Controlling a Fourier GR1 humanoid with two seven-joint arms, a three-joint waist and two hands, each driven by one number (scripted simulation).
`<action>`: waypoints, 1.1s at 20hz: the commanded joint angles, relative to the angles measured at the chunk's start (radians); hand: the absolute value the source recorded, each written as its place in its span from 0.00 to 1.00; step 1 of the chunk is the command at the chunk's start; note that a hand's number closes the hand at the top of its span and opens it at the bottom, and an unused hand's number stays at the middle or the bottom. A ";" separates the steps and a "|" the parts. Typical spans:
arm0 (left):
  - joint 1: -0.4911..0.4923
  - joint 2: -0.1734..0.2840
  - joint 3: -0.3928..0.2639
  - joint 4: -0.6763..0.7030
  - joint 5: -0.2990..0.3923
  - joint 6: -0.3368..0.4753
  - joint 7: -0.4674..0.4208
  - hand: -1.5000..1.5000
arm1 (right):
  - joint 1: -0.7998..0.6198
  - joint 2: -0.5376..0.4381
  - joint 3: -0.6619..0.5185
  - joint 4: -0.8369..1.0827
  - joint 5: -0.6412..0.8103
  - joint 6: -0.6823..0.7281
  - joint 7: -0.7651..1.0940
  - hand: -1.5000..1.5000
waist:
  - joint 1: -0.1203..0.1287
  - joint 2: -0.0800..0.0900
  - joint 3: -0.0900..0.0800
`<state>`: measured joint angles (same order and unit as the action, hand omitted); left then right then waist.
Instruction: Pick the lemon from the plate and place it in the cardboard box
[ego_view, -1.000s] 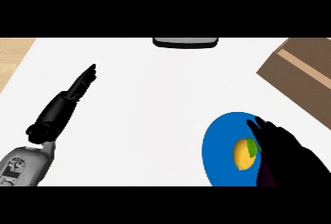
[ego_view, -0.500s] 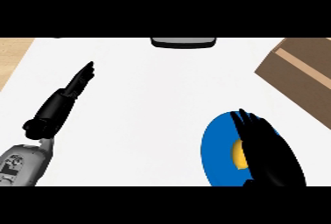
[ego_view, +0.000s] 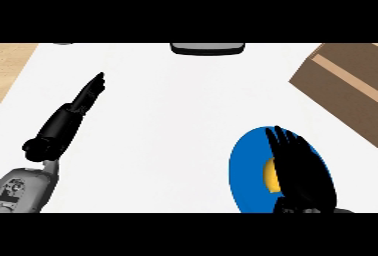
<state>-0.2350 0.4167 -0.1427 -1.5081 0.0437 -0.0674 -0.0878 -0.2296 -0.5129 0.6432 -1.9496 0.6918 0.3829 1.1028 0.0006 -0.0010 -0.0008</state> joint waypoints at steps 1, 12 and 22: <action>-0.005 -0.029 0.010 0.026 -0.035 -0.002 -0.010 0.50 | 0.006 0.074 -0.015 -0.007 0.030 0.081 0.112 0.00 | -0.002 0.000 0.000; 0.012 -0.041 0.032 -0.068 -0.043 -0.030 0.074 0.50 | 0.041 0.142 -0.076 0.192 0.156 0.056 -0.009 0.00 | 0.003 0.001 0.001; 0.023 -0.075 0.100 -0.045 -0.060 -0.099 0.023 0.50 | 0.133 0.167 -0.158 0.220 0.227 0.063 -0.183 0.00 | 0.000 0.001 0.001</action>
<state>-0.2159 0.3560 -0.0695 -1.5446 -0.0192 -0.1356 -0.0671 -0.1108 -0.3731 0.4962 -1.7640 0.8919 0.4254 0.9362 -0.0005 -0.0005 -0.0001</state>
